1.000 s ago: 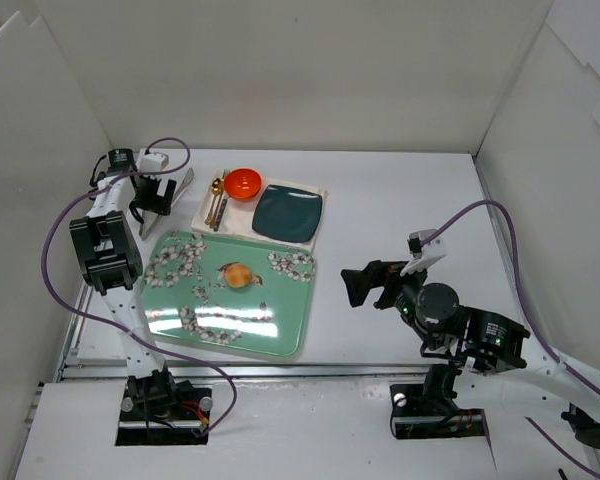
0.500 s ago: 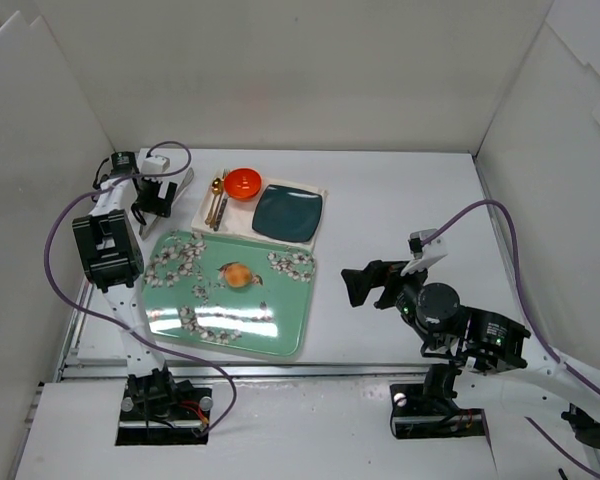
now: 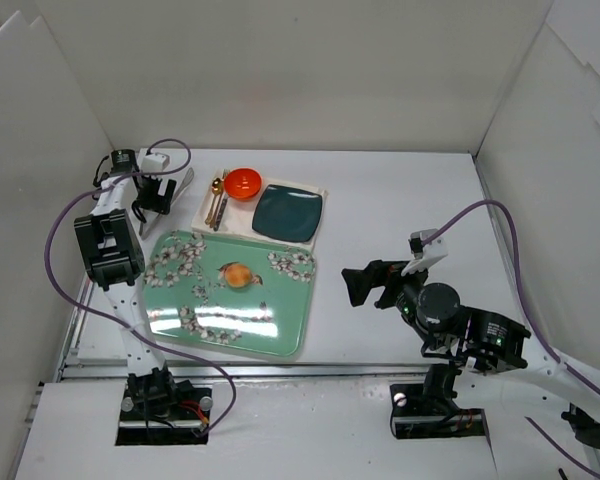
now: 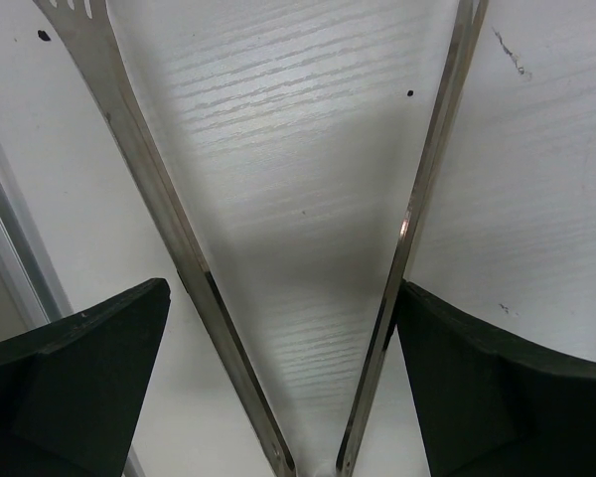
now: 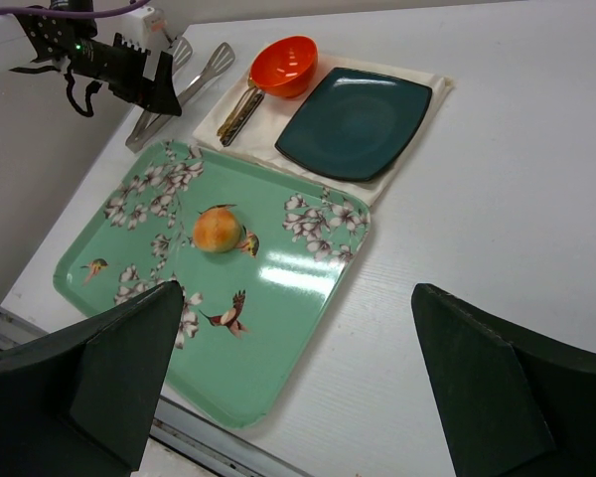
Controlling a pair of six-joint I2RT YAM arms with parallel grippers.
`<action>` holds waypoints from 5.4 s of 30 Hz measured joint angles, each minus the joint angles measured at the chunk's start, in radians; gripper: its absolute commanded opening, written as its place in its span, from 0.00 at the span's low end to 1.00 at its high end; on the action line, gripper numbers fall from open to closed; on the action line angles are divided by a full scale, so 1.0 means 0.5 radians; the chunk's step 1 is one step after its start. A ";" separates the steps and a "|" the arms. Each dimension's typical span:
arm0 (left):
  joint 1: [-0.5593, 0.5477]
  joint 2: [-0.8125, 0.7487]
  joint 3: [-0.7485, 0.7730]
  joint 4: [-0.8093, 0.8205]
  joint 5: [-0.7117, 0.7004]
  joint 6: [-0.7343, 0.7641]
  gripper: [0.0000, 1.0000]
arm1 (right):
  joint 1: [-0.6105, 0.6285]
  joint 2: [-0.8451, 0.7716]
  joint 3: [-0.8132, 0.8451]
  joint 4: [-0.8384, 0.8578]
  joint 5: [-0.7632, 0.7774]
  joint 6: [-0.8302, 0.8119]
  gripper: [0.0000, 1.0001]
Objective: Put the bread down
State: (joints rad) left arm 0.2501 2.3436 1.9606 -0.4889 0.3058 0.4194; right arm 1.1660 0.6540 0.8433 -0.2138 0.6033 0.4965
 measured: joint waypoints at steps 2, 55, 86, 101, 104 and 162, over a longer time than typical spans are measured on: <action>0.002 0.001 0.000 -0.002 0.008 0.000 0.92 | 0.000 0.000 0.001 0.000 0.000 0.000 0.98; 0.063 -0.162 -0.178 -0.154 0.075 -0.028 0.57 | 0.000 -0.178 -0.011 -0.002 -0.065 0.004 0.97; -0.200 -1.215 -0.305 -0.463 -0.224 -0.602 0.52 | 0.000 -0.277 -0.027 -0.009 -0.115 0.002 0.98; -0.806 -2.798 -1.698 -0.589 -0.272 -0.842 0.50 | 0.000 -0.209 -0.027 -0.015 0.036 -0.059 0.98; -0.858 -2.979 -1.845 -0.632 -0.238 -0.849 0.50 | 0.000 -0.185 -0.027 -0.015 0.064 -0.067 0.98; -1.424 -2.400 -1.853 -0.750 -0.481 -0.740 0.62 | 0.000 -0.302 -0.031 -0.018 0.146 -0.105 0.98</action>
State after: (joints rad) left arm -0.4622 1.1435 1.0340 -0.8639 0.0654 0.0494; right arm 1.1660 0.5030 0.8276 -0.2230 0.6765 0.4442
